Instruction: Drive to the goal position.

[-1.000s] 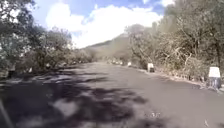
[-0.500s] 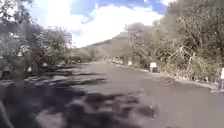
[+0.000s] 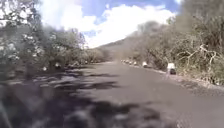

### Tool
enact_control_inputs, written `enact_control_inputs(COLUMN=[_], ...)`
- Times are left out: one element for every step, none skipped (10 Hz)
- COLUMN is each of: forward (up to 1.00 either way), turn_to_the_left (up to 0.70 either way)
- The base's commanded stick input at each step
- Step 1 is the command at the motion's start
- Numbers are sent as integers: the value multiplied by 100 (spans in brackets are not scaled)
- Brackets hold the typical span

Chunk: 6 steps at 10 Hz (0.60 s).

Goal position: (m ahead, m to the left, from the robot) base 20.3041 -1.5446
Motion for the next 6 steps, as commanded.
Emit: enact_control_inputs(forward=[70,70,70,70,70,70], turn_to_the_left=[0,0,0,0,0,0])
